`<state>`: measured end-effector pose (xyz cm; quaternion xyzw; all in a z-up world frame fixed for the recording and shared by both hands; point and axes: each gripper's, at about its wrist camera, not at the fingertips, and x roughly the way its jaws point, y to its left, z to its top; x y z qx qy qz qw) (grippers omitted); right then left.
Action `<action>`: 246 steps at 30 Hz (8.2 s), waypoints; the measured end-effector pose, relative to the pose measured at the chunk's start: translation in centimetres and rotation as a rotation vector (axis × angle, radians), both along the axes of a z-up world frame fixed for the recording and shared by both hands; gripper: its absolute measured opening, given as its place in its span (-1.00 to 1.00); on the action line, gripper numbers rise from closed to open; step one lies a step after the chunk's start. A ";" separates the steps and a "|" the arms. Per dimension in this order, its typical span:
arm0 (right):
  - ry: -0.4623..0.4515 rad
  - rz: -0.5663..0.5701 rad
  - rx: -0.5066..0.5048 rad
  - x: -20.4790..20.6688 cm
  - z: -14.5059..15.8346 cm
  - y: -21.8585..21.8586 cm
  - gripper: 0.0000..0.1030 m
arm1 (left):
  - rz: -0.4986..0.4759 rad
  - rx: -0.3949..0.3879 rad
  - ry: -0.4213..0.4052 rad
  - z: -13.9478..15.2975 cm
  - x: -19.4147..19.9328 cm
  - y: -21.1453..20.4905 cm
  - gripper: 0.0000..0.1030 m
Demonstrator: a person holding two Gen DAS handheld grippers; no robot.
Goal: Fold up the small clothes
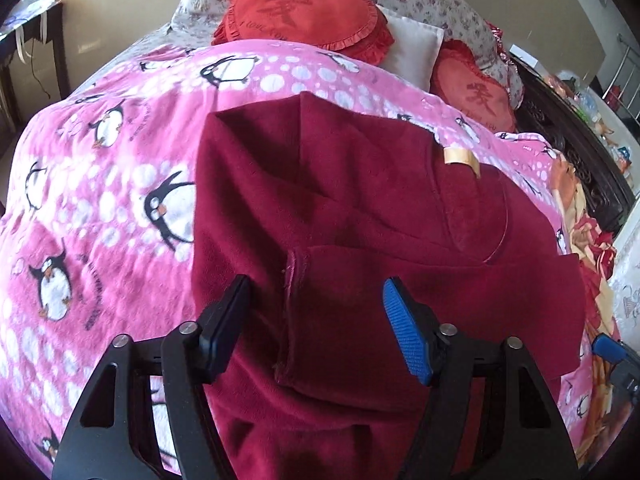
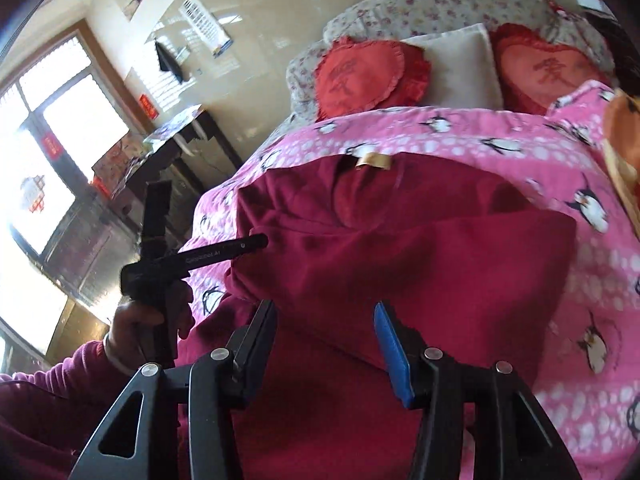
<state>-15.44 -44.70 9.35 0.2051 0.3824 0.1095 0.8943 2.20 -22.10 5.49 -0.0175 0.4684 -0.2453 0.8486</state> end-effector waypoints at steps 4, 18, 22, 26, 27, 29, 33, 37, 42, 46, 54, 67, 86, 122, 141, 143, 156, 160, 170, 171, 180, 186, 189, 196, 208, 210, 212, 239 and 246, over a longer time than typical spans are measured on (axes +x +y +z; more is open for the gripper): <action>0.011 -0.063 0.047 -1.7 -0.4 -2.3 -0.06 | 0.008 -0.027 -0.008 0.7 0.3 0.1 0.15; 0.014 -0.059 0.119 -2.2 -0.9 -2.6 -0.06 | -0.077 -0.035 0.042 -0.3 1.4 -0.9 0.06; 0.018 -0.070 0.075 -2.4 -0.8 -2.7 -0.06 | -0.097 -0.015 0.039 0.3 1.2 -1.3 -0.63; 0.020 -0.138 0.056 -3.2 -0.7 -4.2 -0.06 | -0.126 -0.020 -0.042 3.5 0.6 -1.4 -0.71; 0.021 -0.156 0.057 -3.5 -0.6 -4.7 -0.06 | -0.121 -0.032 -0.064 4.5 0.7 -1.0 -0.72; 0.031 -0.180 0.037 -3.8 -0.5 -5.3 -0.06 | -0.089 -0.037 -0.096 5.8 1.1 0.0 -0.72; 0.048 -0.210 -0.049 -3.9 -0.2 -5.5 -0.06 | -0.016 0.005 -0.084 5.1 2.7 1.5 -0.72; 0.036 -0.179 -0.092 -2.7 -0.2 -4.7 -0.18 | 0.009 0.043 -0.007 2.2 3.4 1.3 -0.72; 0.256 -0.222 -0.345 -0.3 -4.4 -3.8 -0.30 | 0.006 0.014 0.017 1.1 3.1 1.2 -0.70; 0.273 -0.257 -0.227 -1.1 -4.3 -5.9 -0.30 | -0.030 0.070 -0.056 2.5 1.8 0.9 -0.40; 0.115 -0.262 -0.286 2.0 -1.3 -5.6 -0.33 | -0.008 0.077 -0.072 1.4 1.8 0.7 0.10; 0.184 -0.323 -0.201 -1.2 -1.8 -7.7 -0.02 | 0.004 0.080 -0.034 2.3 -0.4 5.6 0.10; 0.307 -0.373 -0.132 -3.2 -7.2 -5.6 -0.88 | 0.044 0.047 0.101 0.3 -10.4 14.4 0.10; 0.311 -0.064 0.279 -21.8 -8.5 7.3 -0.88 | -0.075 -0.014 0.321 -1.9 -19.7 18.7 0.11; 0.343 -0.018 0.217 -22.1 -8.0 5.5 -0.31 | -0.097 0.063 0.295 -2.5 -22.2 16.5 0.11; 0.345 -0.019 0.228 -22.1 -8.2 5.4 -0.31 | -0.097 0.099 0.272 -2.4 -22.5 16.0 0.11; 0.354 0.034 0.222 -20.8 -8.4 6.2 -0.31 | -0.095 0.186 0.242 -2.8 -24.2 15.7 0.11; 0.356 0.051 0.220 -20.3 -8.5 6.5 -0.28 | -0.092 0.174 0.257 -3.1 -24.2 15.9 0.14; 0.340 0.080 0.239 -19.9 -8.7 6.8 -0.43 | -0.122 0.129 0.266 -3.1 -23.7 16.0 0.15; 0.328 0.091 0.223 -19.8 -8.4 6.9 -0.56 | -0.107 0.123 0.264 -3.0 -23.6 16.0 -0.37; 0.137 0.108 0.268 -18.0 -3.6 5.3 -0.74 | -0.106 -0.022 0.238 0.5 -21.2 16.5 -0.87; 0.017 0.034 0.230 -13.9 -0.1 1.2 -0.80 | -0.116 -0.098 0.120 5.1 -17.1 14.1 -0.87; -0.007 -0.004 0.212 -12.0 0.6 -0.5 -0.81 | -0.136 -0.098 0.044 6.8 -14.6 11.3 -0.87; -0.056 -0.108 0.152 -6.5 1.6 -4.1 -0.84 | -0.121 -0.107 0.000 7.6 -6.7 6.4 -0.87; -0.013 -0.342 0.238 6.1 -0.6 -13.7 -0.86 | -0.036 -0.139 0.051 6.3 6.0 0.4 -0.86; 0.024 -0.344 0.222 7.4 -1.4 -14.3 -0.84 | -0.042 -0.136 0.090 5.9 7.1 0.3 -0.81; 0.072 -0.324 0.165 8.3 -1.5 -14.2 -0.77 | -0.058 -0.152 0.107 6.0 7.6 0.7 -0.67; 0.090 -0.255 -0.163 16.4 -4.1 -9.1 -0.08 | 0.060 0.013 0.032 1.6 10.5 -0.9 0.51; -0.092 -0.100 -0.154 14.2 2.4 -3.9 -0.08 | -0.015 -0.030 -0.032 4.3 5.4 2.4 0.51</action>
